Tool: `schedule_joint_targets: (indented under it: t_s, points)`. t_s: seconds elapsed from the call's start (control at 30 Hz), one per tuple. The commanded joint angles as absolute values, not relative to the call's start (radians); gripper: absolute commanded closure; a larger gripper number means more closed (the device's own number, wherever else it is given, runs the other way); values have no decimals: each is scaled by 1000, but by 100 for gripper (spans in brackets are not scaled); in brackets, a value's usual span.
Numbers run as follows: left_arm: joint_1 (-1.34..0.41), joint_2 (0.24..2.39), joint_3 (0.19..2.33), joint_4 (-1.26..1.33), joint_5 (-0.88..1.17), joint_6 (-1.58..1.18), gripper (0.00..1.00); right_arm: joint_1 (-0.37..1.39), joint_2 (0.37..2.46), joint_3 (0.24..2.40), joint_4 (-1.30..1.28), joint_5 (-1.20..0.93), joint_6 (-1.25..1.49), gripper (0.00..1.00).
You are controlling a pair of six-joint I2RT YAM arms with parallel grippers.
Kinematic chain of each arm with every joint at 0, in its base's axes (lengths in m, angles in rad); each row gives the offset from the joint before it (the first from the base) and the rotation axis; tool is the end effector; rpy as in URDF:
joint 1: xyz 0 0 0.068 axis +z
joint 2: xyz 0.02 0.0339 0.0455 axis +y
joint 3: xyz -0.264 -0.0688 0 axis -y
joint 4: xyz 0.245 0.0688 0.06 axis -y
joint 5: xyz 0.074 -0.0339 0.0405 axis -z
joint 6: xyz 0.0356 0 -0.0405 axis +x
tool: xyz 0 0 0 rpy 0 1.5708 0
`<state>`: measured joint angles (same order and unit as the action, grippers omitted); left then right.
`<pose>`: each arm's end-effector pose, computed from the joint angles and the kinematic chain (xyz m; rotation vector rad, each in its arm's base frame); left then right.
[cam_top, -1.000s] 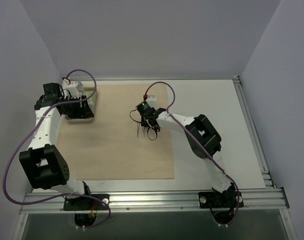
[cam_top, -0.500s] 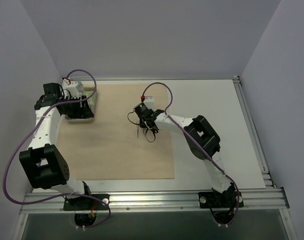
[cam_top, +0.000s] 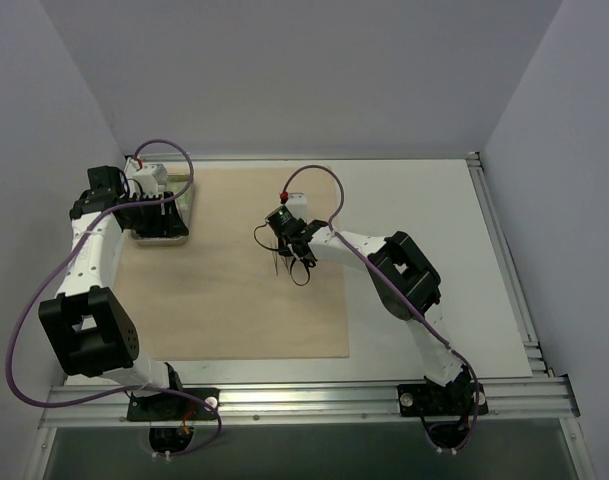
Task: Open and lay out the surgical kit
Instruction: Place the medical item in the surgical kit.
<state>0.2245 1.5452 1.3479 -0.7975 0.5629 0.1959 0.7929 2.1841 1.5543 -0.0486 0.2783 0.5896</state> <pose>0.3181 0.0532 0.3009 0.1725 2.4208 -0.5343 0.3505 0.3419 0.1657 -0.0784 2.2543 0.4435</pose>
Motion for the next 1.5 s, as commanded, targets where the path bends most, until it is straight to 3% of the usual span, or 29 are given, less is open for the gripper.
schedule_joint_targets:
  t_s: [0.0,1.27,1.47]
  points:
    - [232,1557,1362,-779,594,203,35,796,2117,1594,-48,319,569,85]
    - [232,1572,1367,-784,594,202,35,793,2204,1612,-64,230,548,86]
    - [232,1569,1365,-784,594,204,35,792,2203,1600,-83,273,572,90]
